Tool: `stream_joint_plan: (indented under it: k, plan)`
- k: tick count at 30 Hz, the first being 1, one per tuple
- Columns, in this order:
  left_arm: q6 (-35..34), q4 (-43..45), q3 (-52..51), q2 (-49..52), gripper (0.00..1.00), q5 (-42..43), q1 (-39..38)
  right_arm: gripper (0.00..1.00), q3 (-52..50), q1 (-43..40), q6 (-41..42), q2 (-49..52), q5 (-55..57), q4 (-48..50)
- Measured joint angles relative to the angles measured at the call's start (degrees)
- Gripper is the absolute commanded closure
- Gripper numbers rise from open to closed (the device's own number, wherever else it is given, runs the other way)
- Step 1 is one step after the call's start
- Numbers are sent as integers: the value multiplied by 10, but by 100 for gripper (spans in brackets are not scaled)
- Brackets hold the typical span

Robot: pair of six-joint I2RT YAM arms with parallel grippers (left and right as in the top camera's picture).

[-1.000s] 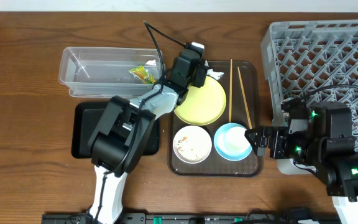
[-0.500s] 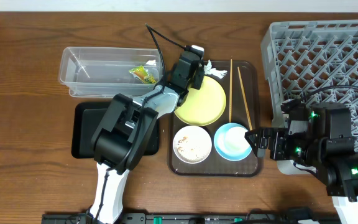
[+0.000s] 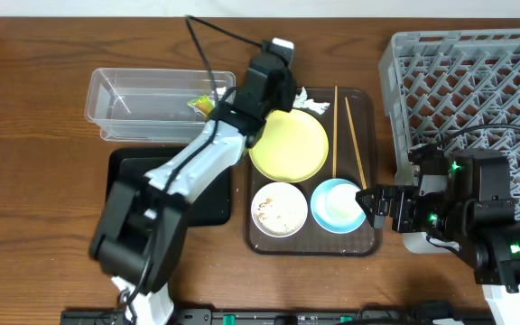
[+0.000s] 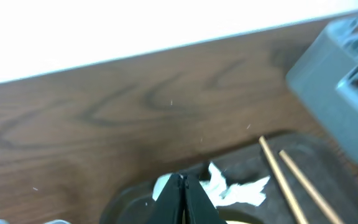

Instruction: Sort waste into correct bins and load items into the dishwasher rack

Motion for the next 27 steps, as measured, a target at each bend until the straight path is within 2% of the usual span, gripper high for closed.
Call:
stream_joint_plan:
  k: [1, 2, 7, 15, 21, 27]
  plan:
    - [-9, -1, 0, -4, 39, 2, 1, 1, 0, 0, 0, 0, 0, 0]
    - [-26, -3, 0, -5, 35, 2, 2, 1, 0, 0, 0, 0, 0, 0]
    - [-147, -9, 0, 23, 34, 2, 9, 1, 0, 0, 0, 0, 0, -1]
    - [-274, 23, 0, 98, 34, 4, 13, 1, 0, 0, 0, 0, 0, -5]
    - [-323, 48, 0, 137, 35, 21, 13, 1, 0, 0, 0, 0, 0, -9]
    - [-344, 83, 0, 144, 36, 30, 13, 1, 0, 0, 0, 0, 0, -9]
